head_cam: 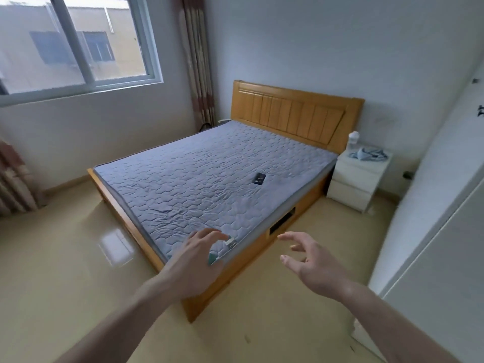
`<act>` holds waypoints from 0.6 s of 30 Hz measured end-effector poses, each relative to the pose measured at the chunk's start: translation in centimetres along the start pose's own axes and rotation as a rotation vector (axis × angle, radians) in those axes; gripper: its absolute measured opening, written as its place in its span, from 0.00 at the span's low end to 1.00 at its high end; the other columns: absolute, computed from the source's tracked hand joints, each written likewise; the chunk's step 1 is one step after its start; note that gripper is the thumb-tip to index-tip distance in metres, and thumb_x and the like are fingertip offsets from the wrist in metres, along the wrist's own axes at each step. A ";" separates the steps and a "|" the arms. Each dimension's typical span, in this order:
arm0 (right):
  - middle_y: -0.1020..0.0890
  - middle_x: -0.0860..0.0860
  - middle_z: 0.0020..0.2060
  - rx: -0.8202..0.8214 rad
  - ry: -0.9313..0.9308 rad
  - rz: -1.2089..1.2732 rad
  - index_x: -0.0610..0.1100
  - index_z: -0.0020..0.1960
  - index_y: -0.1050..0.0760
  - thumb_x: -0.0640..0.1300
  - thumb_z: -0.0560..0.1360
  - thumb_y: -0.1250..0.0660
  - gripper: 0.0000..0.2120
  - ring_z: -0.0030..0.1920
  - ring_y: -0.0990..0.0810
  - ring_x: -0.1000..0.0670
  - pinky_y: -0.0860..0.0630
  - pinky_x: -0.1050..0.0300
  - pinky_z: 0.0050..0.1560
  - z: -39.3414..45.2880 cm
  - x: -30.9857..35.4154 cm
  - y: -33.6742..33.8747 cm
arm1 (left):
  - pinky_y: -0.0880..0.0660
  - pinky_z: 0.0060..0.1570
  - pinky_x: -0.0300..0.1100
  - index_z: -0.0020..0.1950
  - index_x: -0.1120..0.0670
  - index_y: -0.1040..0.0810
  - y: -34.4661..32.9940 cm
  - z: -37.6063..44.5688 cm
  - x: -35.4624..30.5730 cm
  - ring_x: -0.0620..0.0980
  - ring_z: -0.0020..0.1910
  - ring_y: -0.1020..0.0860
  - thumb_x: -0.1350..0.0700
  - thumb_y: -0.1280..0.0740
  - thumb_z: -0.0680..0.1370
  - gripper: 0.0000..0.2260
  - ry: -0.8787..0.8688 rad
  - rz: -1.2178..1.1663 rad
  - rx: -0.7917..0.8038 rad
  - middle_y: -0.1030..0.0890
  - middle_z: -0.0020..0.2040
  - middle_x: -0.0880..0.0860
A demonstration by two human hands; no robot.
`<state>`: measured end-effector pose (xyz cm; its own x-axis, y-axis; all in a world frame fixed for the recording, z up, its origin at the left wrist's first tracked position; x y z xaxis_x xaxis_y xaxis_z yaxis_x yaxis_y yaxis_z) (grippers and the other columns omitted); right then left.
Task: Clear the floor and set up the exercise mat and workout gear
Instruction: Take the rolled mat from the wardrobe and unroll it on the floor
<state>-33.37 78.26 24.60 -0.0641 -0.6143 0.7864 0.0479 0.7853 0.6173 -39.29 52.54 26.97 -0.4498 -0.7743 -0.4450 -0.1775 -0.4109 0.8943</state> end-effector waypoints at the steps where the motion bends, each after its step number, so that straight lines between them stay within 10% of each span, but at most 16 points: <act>1: 0.25 0.64 0.65 -0.008 -0.006 -0.004 0.63 0.66 0.27 0.51 0.78 0.29 0.18 0.62 0.25 0.65 0.27 0.65 0.58 1.0 -0.4 0.7 | 0.34 0.72 0.47 0.73 0.38 0.32 -0.1 1.6 -0.5 0.44 0.74 0.36 0.47 0.34 0.80 0.21 -0.011 0.003 0.011 0.35 0.75 0.37; 18: 0.28 0.63 0.66 -0.236 -0.107 -0.037 0.60 0.67 0.28 0.49 0.79 0.30 0.18 0.63 0.25 0.60 0.30 0.69 0.57 20.0 -9.3 19.3 | 0.37 0.71 0.42 0.73 0.39 0.33 -2.7 34.4 -8.6 0.42 0.73 0.36 0.48 0.35 0.81 0.21 -0.238 0.012 0.093 0.35 0.75 0.36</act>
<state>-51.76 100.64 28.81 -0.1745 -0.6209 0.7642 0.2742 0.7148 0.6433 -65.11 76.86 30.04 -0.6439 -0.6391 -0.4206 -0.2455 -0.3481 0.9048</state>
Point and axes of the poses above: each hand's wrist, its own z-axis towards the middle knuckle, its own y-axis out of the back of the hand, x = y × z, the point moved 6 cm from there along z, towards the middle knuckle
